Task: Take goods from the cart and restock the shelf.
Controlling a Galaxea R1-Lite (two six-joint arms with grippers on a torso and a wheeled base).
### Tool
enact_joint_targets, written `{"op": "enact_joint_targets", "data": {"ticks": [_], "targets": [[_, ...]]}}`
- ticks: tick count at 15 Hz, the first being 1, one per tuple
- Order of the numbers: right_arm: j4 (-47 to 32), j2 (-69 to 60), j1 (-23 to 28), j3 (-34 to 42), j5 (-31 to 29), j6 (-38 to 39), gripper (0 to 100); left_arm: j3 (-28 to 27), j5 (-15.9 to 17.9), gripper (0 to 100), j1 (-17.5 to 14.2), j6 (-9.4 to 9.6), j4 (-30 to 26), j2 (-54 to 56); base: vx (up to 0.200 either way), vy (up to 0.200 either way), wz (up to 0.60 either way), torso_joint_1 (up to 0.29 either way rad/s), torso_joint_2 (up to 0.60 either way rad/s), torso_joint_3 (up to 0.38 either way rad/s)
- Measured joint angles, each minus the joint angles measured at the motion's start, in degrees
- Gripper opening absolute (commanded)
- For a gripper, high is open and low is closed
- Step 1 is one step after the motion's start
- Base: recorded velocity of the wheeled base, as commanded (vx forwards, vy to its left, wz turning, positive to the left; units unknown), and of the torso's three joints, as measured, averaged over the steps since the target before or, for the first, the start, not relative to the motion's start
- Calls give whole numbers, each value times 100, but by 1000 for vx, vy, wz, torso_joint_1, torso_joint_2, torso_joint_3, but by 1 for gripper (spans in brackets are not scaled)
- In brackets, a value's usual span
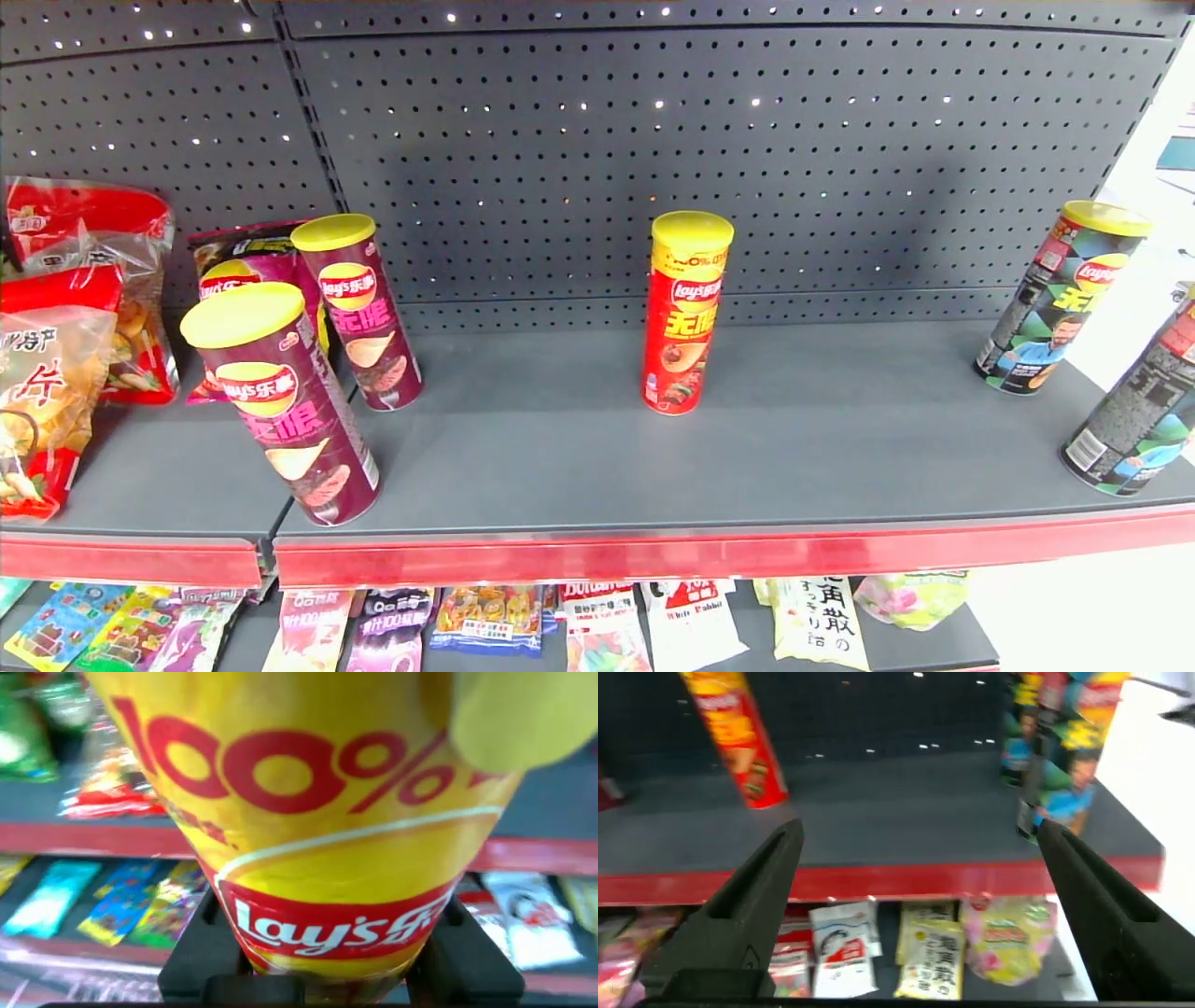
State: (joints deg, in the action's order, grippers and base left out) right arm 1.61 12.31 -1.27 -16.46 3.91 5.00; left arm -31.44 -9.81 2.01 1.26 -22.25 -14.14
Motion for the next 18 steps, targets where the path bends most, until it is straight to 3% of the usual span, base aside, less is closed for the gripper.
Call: {"op": "enact_joint_targets", "data": {"ticks": [4,6,10,15,18], "targets": [[340,1731,-228,-881,605,90,100,-207,-12,0,-906,-68,6,-407,0,0,0,0,0,0],[794,2721,-549,-1141,968,88,100,-190,43,0,-1152,-88,22,-549,0,0,0,0,0,0],[1796,4373,-1137,-1353,1704,72,100,-63,805,0,-1108,-68,222,-534,0,0,0,0,0,0],[3777,6707,-1408,-1837,2293,-224,100,250,823,0,-1072,-68,240,-374,0,0,0,0,0,0],[4339,7862,-1626,-2527,2833,-333,100,278,785,0,-1076,-63,249,-300,0,0,0,0,0,0]]}}
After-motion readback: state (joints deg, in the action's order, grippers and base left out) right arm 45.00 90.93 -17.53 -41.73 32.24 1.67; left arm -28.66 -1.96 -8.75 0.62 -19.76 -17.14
